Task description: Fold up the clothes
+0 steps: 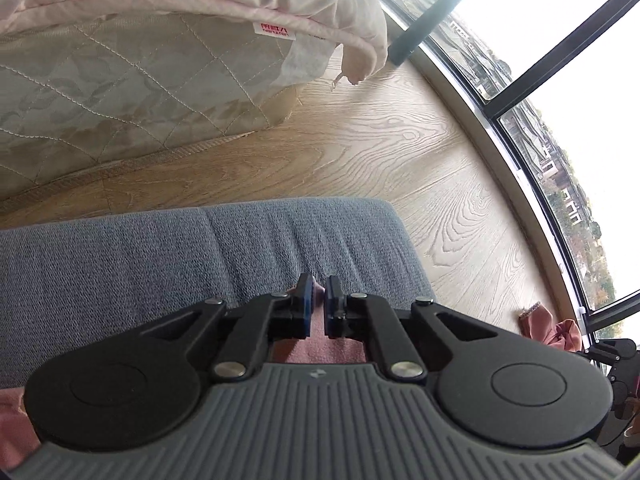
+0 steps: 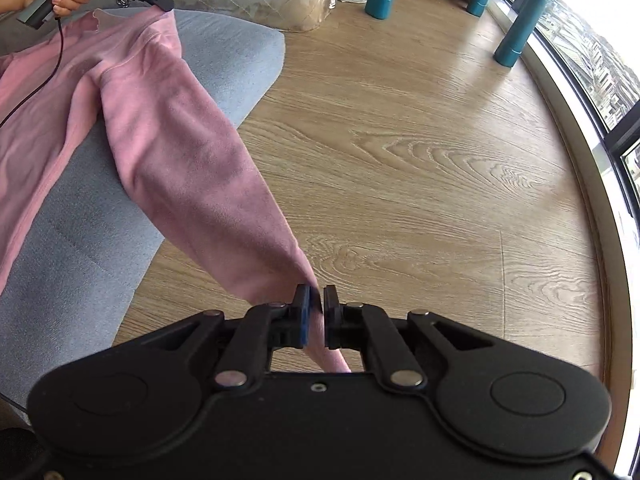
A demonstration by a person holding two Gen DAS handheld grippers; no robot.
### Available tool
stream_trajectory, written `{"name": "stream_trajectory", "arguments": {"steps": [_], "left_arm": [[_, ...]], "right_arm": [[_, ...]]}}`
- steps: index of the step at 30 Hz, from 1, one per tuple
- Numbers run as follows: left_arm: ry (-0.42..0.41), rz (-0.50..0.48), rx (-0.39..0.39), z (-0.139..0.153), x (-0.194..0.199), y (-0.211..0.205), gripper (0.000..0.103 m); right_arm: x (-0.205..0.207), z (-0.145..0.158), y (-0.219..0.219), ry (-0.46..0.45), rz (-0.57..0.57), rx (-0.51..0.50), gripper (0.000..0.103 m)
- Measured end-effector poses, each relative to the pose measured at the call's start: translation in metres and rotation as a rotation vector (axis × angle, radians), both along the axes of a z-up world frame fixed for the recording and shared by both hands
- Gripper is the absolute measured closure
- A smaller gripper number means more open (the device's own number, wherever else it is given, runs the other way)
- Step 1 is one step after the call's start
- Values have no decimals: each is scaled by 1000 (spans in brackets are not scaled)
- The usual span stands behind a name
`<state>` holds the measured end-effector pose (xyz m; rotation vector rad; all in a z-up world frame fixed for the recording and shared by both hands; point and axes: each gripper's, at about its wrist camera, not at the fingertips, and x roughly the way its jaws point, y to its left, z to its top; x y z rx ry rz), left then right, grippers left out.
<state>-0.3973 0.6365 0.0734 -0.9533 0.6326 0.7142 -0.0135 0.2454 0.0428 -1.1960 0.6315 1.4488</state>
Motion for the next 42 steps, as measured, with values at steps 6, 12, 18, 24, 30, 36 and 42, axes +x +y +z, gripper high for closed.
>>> {"name": "stream_trajectory", "arguments": {"steps": [6,12,18,24,30,36,42], "left_arm": [[-55,54,18,8,-15,14,96],[-55,-60,49,17,2,0,95],[29,-249,62,9,35,-33,95],[126,-378,155,6,57,-54,87],[173,-338,202,-5,54,-49,86],[143,-250,189,-6,40,-30,86],[142,-191,202,-2,24,-20,83]], "right_arm": [[16,-13,-4,13,-81,13,64],[13,-67,-12,174,-173,8,53],[10,-114,-10,189,-359,88,53],[-2,-126,-8,175,-304,108,58],[-11,-128,-6,145,-251,124,99],[9,-56,-14,-63,-306,325,99],[28,-8,-22,-73,-331,365,99]]}}
